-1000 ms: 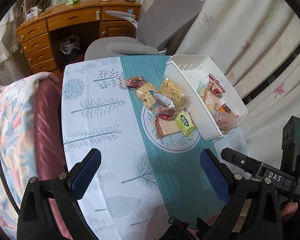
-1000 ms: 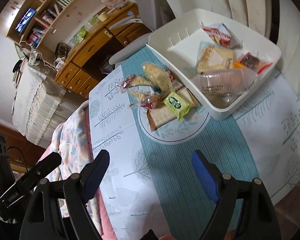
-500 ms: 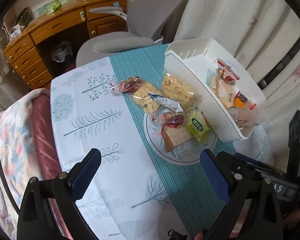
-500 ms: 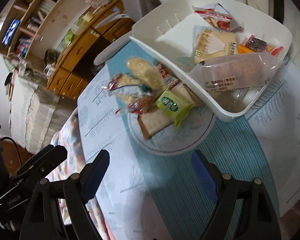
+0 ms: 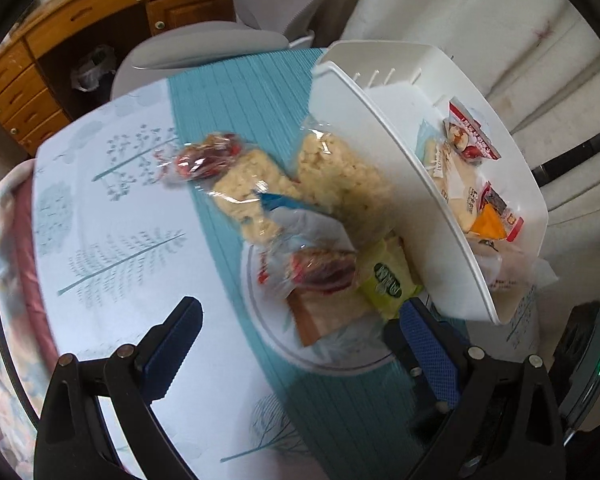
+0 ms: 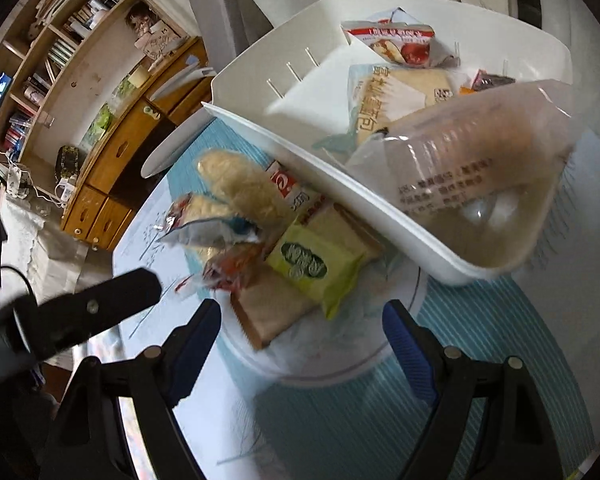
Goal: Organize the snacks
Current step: 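Grasp the brown-filled clear bag with the left tool while the right tool grasps the green packet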
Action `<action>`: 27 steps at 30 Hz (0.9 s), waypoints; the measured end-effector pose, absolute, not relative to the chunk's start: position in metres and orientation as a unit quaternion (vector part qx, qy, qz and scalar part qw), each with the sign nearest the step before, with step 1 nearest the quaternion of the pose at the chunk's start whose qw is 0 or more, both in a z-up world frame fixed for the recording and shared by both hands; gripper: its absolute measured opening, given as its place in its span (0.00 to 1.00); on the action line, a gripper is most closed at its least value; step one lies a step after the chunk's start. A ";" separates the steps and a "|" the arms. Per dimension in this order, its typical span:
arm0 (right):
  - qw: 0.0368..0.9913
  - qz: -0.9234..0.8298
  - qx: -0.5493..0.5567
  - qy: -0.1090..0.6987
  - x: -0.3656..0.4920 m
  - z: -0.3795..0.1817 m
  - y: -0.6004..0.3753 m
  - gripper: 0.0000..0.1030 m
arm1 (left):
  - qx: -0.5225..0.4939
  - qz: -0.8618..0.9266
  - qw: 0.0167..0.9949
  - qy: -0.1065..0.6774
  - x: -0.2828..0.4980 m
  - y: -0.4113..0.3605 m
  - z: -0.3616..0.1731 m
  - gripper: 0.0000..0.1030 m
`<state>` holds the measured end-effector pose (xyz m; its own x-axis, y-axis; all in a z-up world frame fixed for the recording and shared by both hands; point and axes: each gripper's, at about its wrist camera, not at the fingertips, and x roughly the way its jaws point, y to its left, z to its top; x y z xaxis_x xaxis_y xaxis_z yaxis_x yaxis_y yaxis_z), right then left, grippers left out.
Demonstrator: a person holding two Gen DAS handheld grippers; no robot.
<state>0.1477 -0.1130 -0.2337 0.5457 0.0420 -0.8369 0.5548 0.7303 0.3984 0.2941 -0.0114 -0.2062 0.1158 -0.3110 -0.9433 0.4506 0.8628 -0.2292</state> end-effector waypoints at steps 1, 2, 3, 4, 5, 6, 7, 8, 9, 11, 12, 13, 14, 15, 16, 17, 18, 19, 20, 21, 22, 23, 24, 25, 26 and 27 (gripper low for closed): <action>0.816 -0.160 0.328 0.449 0.150 -0.236 -0.113 0.82 | 0.060 -0.256 0.741 0.618 0.297 -0.017 -0.211 0.96; 0.817 -0.165 0.324 0.448 0.152 -0.240 -0.113 0.80 | 0.063 -0.256 0.737 0.622 0.299 -0.022 -0.216 0.96; 0.819 -0.169 0.320 0.445 0.153 -0.242 -0.113 0.80 | 0.066 -0.253 0.733 0.627 0.300 -0.024 -0.220 0.96; 0.822 -0.174 0.316 0.441 0.154 -0.244 -0.114 0.80 | 0.072 -0.245 0.728 0.636 0.302 -0.029 -0.226 0.96; 0.828 -0.181 0.307 0.433 0.155 -0.247 -0.114 0.80 | 0.074 -0.238 0.724 0.643 0.303 -0.032 -0.232 0.96; 0.832 -0.185 0.300 0.428 0.156 -0.248 -0.114 0.80 | 0.071 -0.235 0.720 0.648 0.304 -0.034 -0.237 0.96; 0.838 -0.190 0.290 0.422 0.157 -0.250 -0.114 0.80 | 0.068 -0.235 0.717 0.653 0.305 -0.035 -0.241 0.96; 0.840 -0.193 0.283 0.420 0.158 -0.251 -0.113 0.79 | 0.066 -0.231 0.715 0.657 0.306 -0.037 -0.246 0.96; 0.842 -0.198 0.276 0.420 0.160 -0.254 -0.113 0.78 | 0.065 -0.228 0.714 0.659 0.307 -0.038 -0.249 0.96; 0.842 -0.200 0.276 0.419 0.161 -0.259 -0.114 0.76 | 0.065 -0.221 0.710 0.665 0.309 -0.041 -0.257 0.96; 0.842 -0.203 0.273 0.418 0.162 -0.261 -0.114 0.76 | 0.064 -0.219 0.709 0.667 0.310 -0.041 -0.259 0.96; 0.844 -0.207 0.267 0.417 0.164 -0.263 -0.114 0.76 | 0.063 -0.218 0.709 0.668 0.310 -0.041 -0.261 0.96; 0.845 -0.209 0.263 0.416 0.164 -0.264 -0.114 0.75 | 0.064 -0.216 0.707 0.670 0.311 -0.042 -0.265 0.96; 0.847 -0.211 0.260 0.413 0.165 -0.264 -0.114 0.75 | 0.065 -0.214 0.706 0.672 0.312 -0.042 -0.268 0.96; 0.849 -0.212 0.256 0.411 0.166 -0.265 -0.114 0.74 | 0.063 -0.213 0.705 0.673 0.313 -0.042 -0.271 0.94; 0.851 -0.211 0.249 0.411 0.168 -0.265 -0.114 0.72 | 0.058 -0.212 0.703 0.676 0.314 -0.042 -0.273 0.90; 0.854 -0.207 0.244 0.411 0.170 -0.266 -0.114 0.72 | 0.055 -0.211 0.702 0.678 0.314 -0.042 -0.275 0.87; 0.855 -0.206 0.239 0.412 0.171 -0.267 -0.113 0.71 | 0.053 -0.211 0.700 0.680 0.314 -0.042 -0.276 0.81; 0.855 -0.206 0.237 0.412 0.172 -0.267 -0.112 0.69 | 0.049 -0.211 0.697 0.683 0.314 -0.043 -0.278 0.77; 0.855 -0.205 0.237 0.413 0.171 -0.267 -0.112 0.68 | 0.046 -0.213 0.695 0.685 0.314 -0.043 -0.280 0.75; 0.856 -0.203 0.236 0.413 0.171 -0.267 -0.112 0.65 | 0.043 -0.216 0.694 0.685 0.314 -0.046 -0.282 0.71; 0.856 -0.202 0.235 0.413 0.171 -0.266 -0.111 0.61 | 0.039 -0.218 0.693 0.686 0.314 -0.047 -0.283 0.69; 0.858 -0.197 0.234 0.413 0.170 -0.266 -0.111 0.59 | 0.036 -0.219 0.693 0.686 0.314 -0.047 -0.283 0.67; 0.860 -0.193 0.230 0.413 0.171 -0.265 -0.110 0.58 | 0.035 -0.218 0.695 0.684 0.313 -0.047 -0.284 0.65; 0.860 -0.191 0.227 0.415 0.171 -0.265 -0.110 0.57 | 0.032 -0.218 0.697 0.682 0.313 -0.048 -0.284 0.64; 0.860 -0.190 0.227 0.415 0.171 -0.265 -0.109 0.56 | 0.030 -0.218 0.697 0.682 0.313 -0.048 -0.284 0.63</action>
